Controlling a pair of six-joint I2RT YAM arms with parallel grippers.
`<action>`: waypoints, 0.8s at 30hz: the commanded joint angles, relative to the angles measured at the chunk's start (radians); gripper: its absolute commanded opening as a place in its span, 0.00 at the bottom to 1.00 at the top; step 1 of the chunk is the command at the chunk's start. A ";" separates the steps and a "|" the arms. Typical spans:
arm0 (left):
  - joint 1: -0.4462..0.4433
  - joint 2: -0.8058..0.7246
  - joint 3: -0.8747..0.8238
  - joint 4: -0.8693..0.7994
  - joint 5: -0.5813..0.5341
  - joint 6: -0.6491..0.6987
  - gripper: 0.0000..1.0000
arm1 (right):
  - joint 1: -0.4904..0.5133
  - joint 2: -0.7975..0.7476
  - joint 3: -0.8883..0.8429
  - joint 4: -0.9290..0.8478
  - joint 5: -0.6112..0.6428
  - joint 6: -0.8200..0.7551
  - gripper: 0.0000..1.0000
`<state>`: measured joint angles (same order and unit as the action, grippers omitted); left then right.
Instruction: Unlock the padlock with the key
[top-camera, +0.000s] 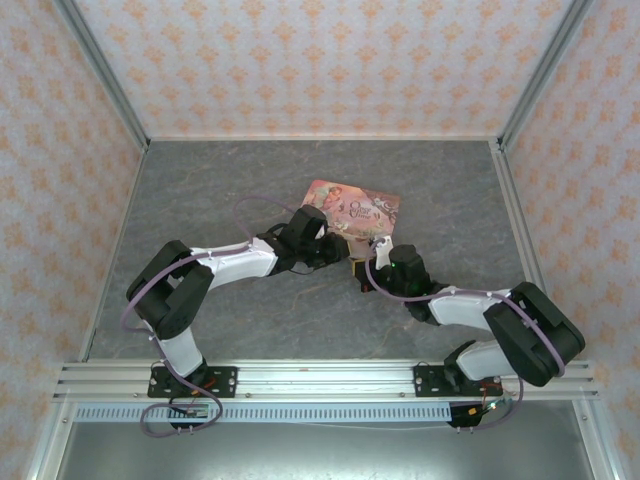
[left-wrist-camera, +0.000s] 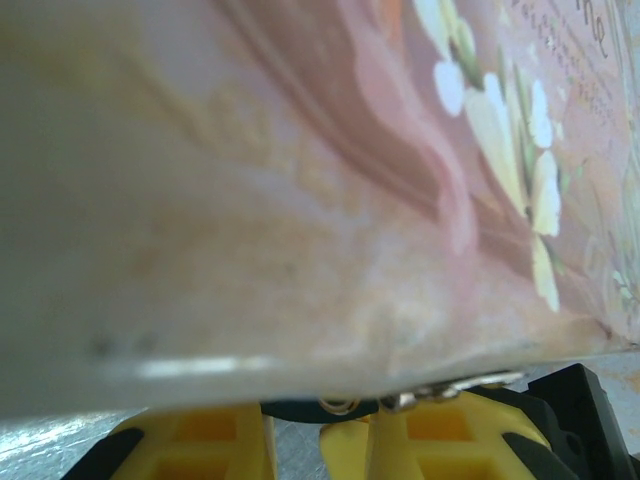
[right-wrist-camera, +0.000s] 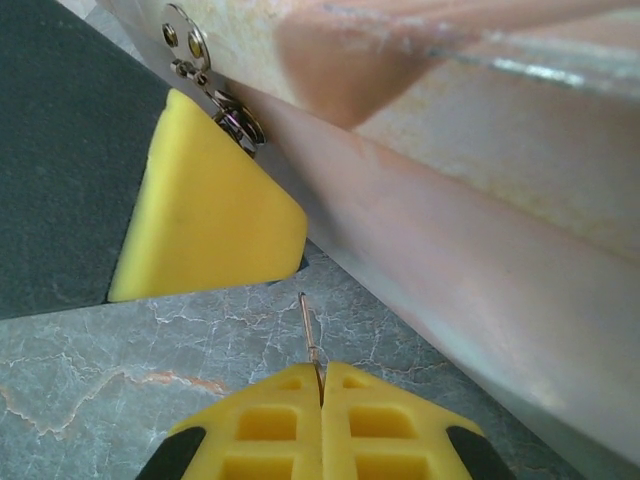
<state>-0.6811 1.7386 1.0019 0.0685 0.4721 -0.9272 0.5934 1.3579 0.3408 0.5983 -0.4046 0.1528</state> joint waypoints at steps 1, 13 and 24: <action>-0.009 -0.036 0.041 0.013 0.031 -0.023 0.11 | 0.007 -0.008 0.019 0.065 0.001 -0.001 0.00; -0.011 -0.037 0.040 0.017 0.034 -0.028 0.11 | 0.006 0.014 0.023 0.108 -0.008 0.011 0.00; -0.016 -0.043 0.047 0.024 0.065 -0.052 0.11 | 0.006 0.006 0.009 0.154 0.020 -0.010 0.00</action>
<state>-0.6807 1.7382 1.0077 0.0673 0.4713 -0.9489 0.5934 1.3727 0.3405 0.6521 -0.3985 0.1589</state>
